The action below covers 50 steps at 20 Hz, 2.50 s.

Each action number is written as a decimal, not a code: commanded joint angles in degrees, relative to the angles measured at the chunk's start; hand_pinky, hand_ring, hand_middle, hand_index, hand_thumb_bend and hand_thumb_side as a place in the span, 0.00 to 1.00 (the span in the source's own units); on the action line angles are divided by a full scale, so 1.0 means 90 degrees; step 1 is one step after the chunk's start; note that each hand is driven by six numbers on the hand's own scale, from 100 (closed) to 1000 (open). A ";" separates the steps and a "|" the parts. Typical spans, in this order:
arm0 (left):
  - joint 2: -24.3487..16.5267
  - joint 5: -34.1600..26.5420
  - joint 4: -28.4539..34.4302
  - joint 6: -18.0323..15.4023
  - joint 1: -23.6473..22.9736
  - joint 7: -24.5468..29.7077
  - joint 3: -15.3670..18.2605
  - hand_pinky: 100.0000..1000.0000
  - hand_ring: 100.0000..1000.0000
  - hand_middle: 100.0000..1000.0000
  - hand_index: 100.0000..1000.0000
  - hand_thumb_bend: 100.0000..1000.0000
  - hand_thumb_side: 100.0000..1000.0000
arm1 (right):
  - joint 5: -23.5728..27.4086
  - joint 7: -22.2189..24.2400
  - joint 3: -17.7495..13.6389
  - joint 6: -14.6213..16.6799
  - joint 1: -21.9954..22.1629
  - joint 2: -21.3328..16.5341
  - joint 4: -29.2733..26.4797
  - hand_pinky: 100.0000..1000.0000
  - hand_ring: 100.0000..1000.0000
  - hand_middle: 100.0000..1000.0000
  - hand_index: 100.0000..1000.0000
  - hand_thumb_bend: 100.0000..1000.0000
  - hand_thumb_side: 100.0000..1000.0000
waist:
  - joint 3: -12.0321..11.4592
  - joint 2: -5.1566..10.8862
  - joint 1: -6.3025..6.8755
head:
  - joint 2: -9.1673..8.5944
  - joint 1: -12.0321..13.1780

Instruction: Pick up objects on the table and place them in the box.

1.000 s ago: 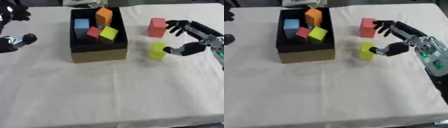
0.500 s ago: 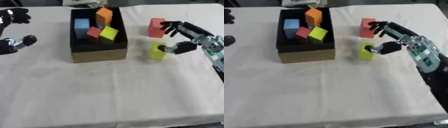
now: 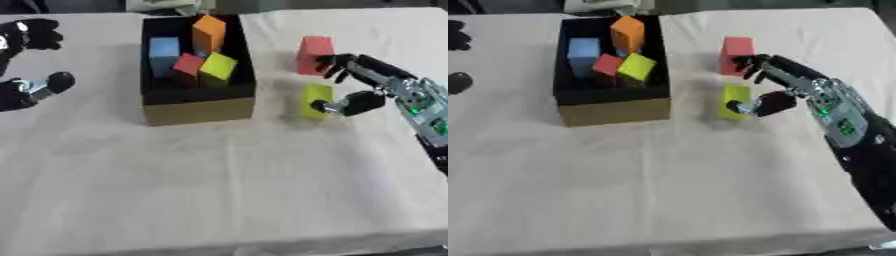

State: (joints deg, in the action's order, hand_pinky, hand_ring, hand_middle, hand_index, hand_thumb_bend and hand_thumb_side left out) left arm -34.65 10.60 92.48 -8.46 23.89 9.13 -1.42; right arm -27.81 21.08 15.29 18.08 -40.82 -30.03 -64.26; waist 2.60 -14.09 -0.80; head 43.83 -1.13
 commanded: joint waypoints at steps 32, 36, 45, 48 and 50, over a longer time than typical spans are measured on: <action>-0.0013 -0.0029 0.0045 0.0011 0.0020 -0.0021 0.0128 0.80 0.69 0.65 0.84 0.78 0.66 | -0.0490 -0.1409 -0.0116 -0.0053 -0.1109 0.0249 -0.0878 0.55 0.54 0.36 0.55 0.03 0.00 | -0.0231 0.0254 -0.0081 | 0.0031 -0.0162; 0.0046 -0.0036 0.0025 0.0010 -0.0036 -0.0024 0.0148 0.80 0.69 0.65 0.84 0.77 0.66 | -0.0628 -0.1244 -0.0038 -0.0074 -0.1514 0.0626 -0.0831 0.56 0.55 0.37 0.56 0.03 0.00 | -0.0397 0.0284 -0.0072 | 0.0031 -0.0306; 0.0131 -0.0088 0.0098 0.0050 -0.0090 -0.0279 0.0375 0.81 0.69 0.65 0.84 0.77 0.65 | -0.1515 -0.1187 -0.0090 0.0128 -0.2010 0.1528 0.0332 0.57 0.56 0.39 0.59 0.02 0.01 | -0.0782 0.0335 -0.0040 | 0.0031 -0.0624; 0.0175 -0.0098 0.0110 0.0061 -0.0049 -0.0315 0.0378 0.81 0.69 0.65 0.84 0.77 0.65 | -0.1870 -0.1158 -0.0051 0.0286 -0.2058 0.1786 0.0572 0.58 0.57 0.43 0.65 0.03 0.03 | -0.0860 0.0335 -0.0028 | 0.0031 -0.0675; 0.0204 -0.0100 0.0116 0.0062 -0.0023 -0.0312 0.0367 0.81 0.69 0.65 0.84 0.77 0.65 | -0.2124 -0.1154 -0.0034 0.0366 -0.2076 0.1925 0.0689 0.59 0.59 0.47 0.72 0.05 0.05 | -0.0892 0.0332 -0.0023 | 0.0031 -0.0706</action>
State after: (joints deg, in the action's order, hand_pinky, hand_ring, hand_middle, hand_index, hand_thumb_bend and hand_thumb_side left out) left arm -31.89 10.04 92.27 -7.84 22.70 6.68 1.12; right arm -45.41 10.70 15.21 20.78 -57.98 -12.91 -58.25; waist -5.41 -13.10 -0.80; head 43.84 -7.20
